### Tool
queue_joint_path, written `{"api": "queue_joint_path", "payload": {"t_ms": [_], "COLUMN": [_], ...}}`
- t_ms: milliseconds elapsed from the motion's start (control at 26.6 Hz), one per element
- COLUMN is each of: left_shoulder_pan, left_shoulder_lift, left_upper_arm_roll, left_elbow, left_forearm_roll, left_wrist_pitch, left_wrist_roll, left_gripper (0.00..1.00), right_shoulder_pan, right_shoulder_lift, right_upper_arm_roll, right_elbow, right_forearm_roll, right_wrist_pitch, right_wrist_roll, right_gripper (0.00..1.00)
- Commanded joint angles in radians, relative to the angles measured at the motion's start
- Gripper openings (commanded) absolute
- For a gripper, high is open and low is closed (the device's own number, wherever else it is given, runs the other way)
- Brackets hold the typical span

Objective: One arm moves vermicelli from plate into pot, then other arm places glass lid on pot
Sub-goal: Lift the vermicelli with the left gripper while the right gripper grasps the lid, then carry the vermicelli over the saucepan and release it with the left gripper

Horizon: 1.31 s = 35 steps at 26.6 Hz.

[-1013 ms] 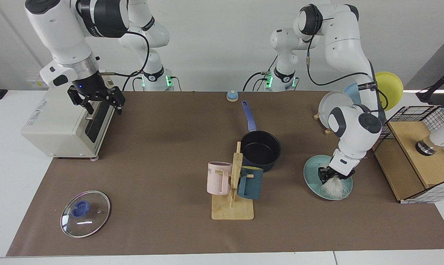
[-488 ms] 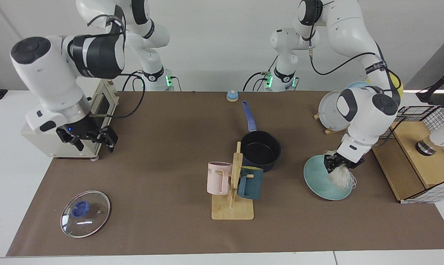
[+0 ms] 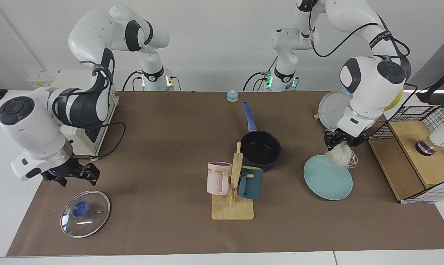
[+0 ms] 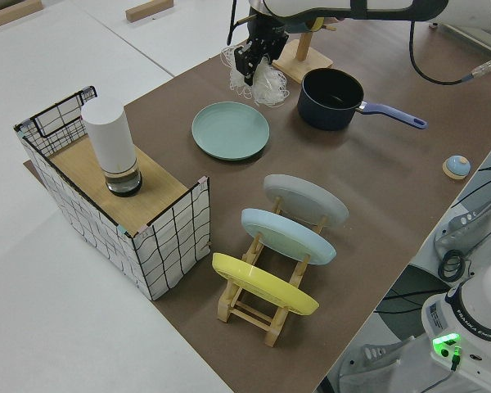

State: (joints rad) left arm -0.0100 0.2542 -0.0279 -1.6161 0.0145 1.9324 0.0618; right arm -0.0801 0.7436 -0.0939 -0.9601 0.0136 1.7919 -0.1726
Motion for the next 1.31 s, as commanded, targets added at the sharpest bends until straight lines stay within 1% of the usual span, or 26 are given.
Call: {"api": "queue_joint_path", "payload": {"t_ms": [0,113,263,338,450,563,638,713,863,1013,1126,1239,1276], "left_shoulder_pan": [-0.007,-0.007,-0.007,-0.007,-0.007,-0.008,-0.013,-0.021,-0.044,-0.053,-0.077,-0.079,-0.079], "left_shoulder_lift": [-0.05,-0.061,-0.061,-0.061,-0.061,-0.059,-0.053,-0.046,-0.039,-0.035,-0.035,-0.029,-0.023], "left_upper_arm_roll": [-0.001,-0.035,-0.096,-0.125,-0.173,-0.236,-0.283,-0.306,-0.316,-0.317,-0.316,-0.316,-0.314], "left_elbow": [-0.028,-0.028,-0.028,-0.028,-0.028,-0.028,-0.027,-0.024,-0.045,-0.099,-0.148,-0.198,-0.211], "left_forearm_roll": [0.013,0.013,0.015,0.016,0.016,0.022,0.028,0.03,0.025,0.024,0.027,0.028,0.028], "left_wrist_pitch": [-0.056,-0.065,-0.066,-0.066,-0.066,-0.055,-0.041,-0.033,0.008,0.04,0.104,0.18,0.198], "left_wrist_roll": [-0.002,-0.032,-0.154,-0.2,-0.266,-0.347,-0.404,-0.456,-0.508,-0.527,-0.562,-0.571,-0.573], "left_gripper": [0.0,0.0,0.0,0.0,0.0,0.0,0.0,0.0,0.0,0.0,0.0,0.0,0.0], "right_shoulder_pan": [-0.062,-0.079,-0.098,-0.113,-0.128,-0.13,-0.132,-0.132,-0.13,-0.124,-0.124,-0.122,-0.121], "right_shoulder_lift": [0.085,0.105,0.143,0.157,0.168,0.174,0.184,0.194,0.206,0.206,0.204,0.204,0.204], "right_upper_arm_roll": [0.048,0.066,0.075,0.095,0.115,0.115,0.115,0.115,0.115,0.115,0.115,0.115,0.114], "right_elbow": [0.058,0.057,0.055,0.055,0.052,0.044,0.044,0.043,0.026,0.02,0.017,0.014,0.014], "right_forearm_roll": [0.012,0.014,0.014,0.014,0.014,0.014,0.012,0.012,0.011,0.011,0.011,0.009,0.006], "right_wrist_pitch": [0.05,0.078,0.122,0.152,0.162,0.201,0.204,0.219,0.264,0.27,0.271,0.288,0.296], "right_wrist_roll": [-0.068,-0.07,-0.099,-0.117,-0.12,-0.12,-0.12,-0.12,-0.117,-0.113,-0.11,-0.105,-0.104], "right_gripper": [1.0,1.0,0.99,0.99,0.99,0.99,0.99,0.99,0.99,0.99,0.99,0.97,0.95]}}
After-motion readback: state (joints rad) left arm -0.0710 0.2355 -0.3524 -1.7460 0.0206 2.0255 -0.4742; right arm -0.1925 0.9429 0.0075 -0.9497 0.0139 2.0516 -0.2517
